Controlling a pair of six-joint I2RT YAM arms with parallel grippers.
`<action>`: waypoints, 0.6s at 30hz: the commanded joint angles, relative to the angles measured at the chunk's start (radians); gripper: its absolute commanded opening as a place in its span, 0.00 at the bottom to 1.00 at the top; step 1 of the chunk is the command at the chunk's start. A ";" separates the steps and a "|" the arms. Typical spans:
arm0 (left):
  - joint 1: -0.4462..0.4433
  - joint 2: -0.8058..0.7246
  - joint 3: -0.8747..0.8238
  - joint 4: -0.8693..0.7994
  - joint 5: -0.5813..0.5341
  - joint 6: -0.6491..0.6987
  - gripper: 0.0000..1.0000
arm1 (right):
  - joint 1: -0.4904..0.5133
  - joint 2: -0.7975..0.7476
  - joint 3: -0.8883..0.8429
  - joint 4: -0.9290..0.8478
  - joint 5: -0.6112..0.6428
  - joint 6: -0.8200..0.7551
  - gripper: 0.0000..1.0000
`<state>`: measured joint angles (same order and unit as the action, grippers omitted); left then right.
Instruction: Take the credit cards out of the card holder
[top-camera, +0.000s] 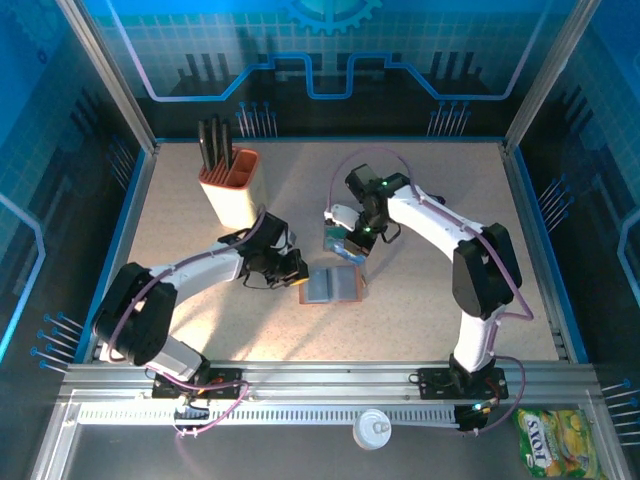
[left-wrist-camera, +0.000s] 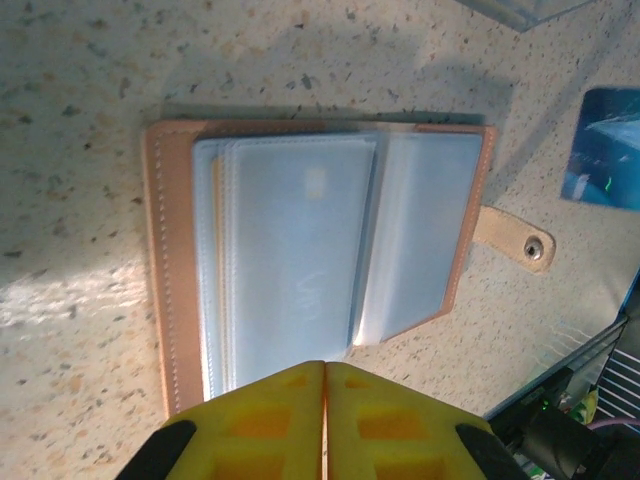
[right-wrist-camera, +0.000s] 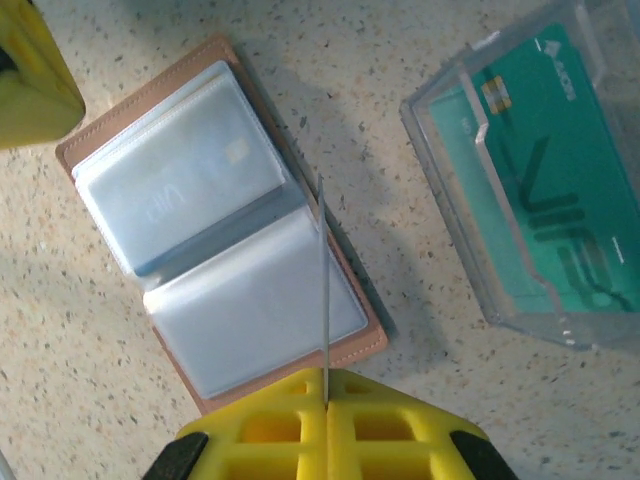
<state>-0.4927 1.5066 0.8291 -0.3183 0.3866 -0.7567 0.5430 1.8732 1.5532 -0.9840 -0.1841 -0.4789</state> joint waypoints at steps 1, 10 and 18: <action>0.006 -0.055 -0.038 -0.045 -0.028 0.004 0.10 | -0.002 0.046 0.111 -0.135 -0.018 -0.172 0.00; 0.007 -0.094 -0.059 -0.052 -0.046 -0.015 0.10 | -0.055 0.244 0.447 -0.297 -0.026 -0.260 0.00; 0.009 -0.135 -0.086 -0.063 -0.068 -0.031 0.10 | -0.092 0.382 0.665 -0.350 -0.014 -0.299 0.00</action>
<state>-0.4927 1.4044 0.7597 -0.3504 0.3374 -0.7681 0.4694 2.2055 2.1513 -1.2613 -0.1905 -0.7376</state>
